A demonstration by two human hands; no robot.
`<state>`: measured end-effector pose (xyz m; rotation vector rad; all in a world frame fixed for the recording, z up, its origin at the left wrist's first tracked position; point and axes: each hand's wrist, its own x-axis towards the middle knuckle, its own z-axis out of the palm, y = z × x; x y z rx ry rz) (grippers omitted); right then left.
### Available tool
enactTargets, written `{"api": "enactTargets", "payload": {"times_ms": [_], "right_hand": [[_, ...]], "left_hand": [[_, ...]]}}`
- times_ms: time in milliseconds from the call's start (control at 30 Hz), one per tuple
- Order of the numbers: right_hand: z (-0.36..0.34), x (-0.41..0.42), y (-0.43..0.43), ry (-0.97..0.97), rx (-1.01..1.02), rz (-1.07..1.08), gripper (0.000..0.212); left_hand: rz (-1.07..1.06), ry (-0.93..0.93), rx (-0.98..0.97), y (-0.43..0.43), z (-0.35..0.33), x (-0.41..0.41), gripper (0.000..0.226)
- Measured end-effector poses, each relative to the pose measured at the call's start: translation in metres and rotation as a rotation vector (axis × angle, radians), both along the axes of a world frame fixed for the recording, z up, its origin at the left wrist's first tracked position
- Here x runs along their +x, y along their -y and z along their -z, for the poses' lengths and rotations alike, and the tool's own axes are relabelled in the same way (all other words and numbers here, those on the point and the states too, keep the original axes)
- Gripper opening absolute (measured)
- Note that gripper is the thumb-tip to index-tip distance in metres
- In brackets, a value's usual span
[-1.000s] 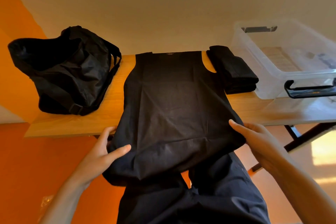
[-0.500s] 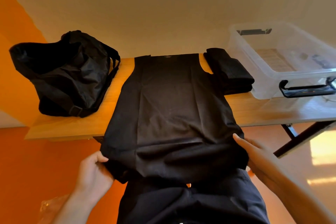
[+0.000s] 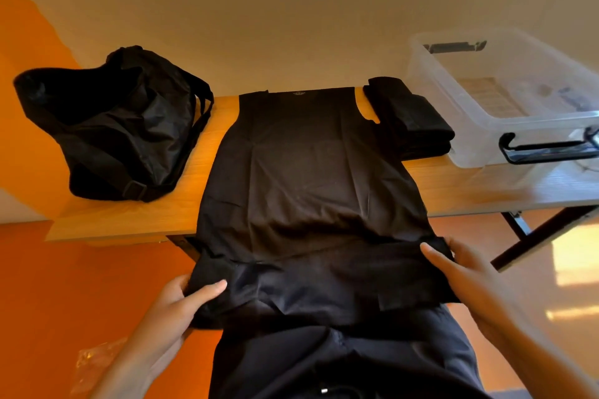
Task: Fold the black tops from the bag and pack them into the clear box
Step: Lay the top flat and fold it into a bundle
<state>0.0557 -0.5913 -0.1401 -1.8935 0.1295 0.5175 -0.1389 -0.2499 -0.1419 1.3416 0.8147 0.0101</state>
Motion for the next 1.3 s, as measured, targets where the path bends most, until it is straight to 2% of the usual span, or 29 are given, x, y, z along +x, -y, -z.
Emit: {"api": "enactTargets", "payload": {"times_ms": [133, 233, 333, 467, 533, 667, 833, 933, 1033, 1133, 1200, 1267, 1300], "right_hand": [[-0.008, -0.003, -0.008, 0.032, 0.085, 0.081, 0.050], [-0.017, -0.009, -0.009, 0.078, 0.169, 0.023, 0.055], [-0.022, -0.014, -0.009, 0.107, 0.112, -0.101, 0.044], [-0.023, -0.017, -0.002, 0.138, -0.025, -0.226, 0.015], [-0.021, -0.016, 0.007, 0.154, -0.078, -0.289, 0.005], [-0.023, -0.018, 0.024, 0.084, -0.039, -0.281, 0.013], [-0.025, -0.020, 0.046, -0.032, 0.078, -0.290, 0.066], [-0.025, -0.019, 0.058, -0.145, 0.135, -0.328, 0.088], [-0.029, -0.018, 0.063, -0.243, 0.187, -0.429, 0.082], [-0.028, -0.016, 0.062, -0.278, 0.177, -0.558, 0.066], [-0.027, -0.012, 0.059, -0.276, 0.185, -0.587, 0.054], [-0.025, -0.009, 0.054, -0.212, 0.177, -0.578, 0.054], [-0.021, -0.007, 0.052, -0.149, 0.157, -0.586, 0.055]], "left_hand": [[-0.082, -0.002, 0.270, 0.007, -0.001, 0.002, 0.032], [-0.115, 0.093, 0.397, 0.011, -0.003, 0.000, 0.035], [-0.009, 0.163, 0.472, 0.017, -0.003, -0.002, 0.029], [0.050, 0.193, 0.551, 0.017, -0.006, -0.013, 0.021], [0.063, 0.185, 0.548, 0.015, -0.009, -0.021, 0.021], [0.076, 0.163, 0.458, 0.010, -0.015, -0.039, 0.007], [0.056, 0.167, 0.419, -0.004, -0.019, -0.055, 0.011], [-0.013, 0.187, 0.388, -0.018, -0.019, -0.061, 0.043], [-0.140, 0.238, 0.226, -0.029, -0.017, -0.065, 0.065], [-0.119, 0.264, 0.211, -0.031, -0.018, -0.069, 0.084], [-0.028, 0.246, 0.202, -0.032, -0.019, -0.074, 0.078], [0.082, 0.241, 0.213, -0.031, -0.022, -0.074, 0.057], [0.110, 0.231, 0.265, -0.029, -0.022, -0.072, 0.055]]}}
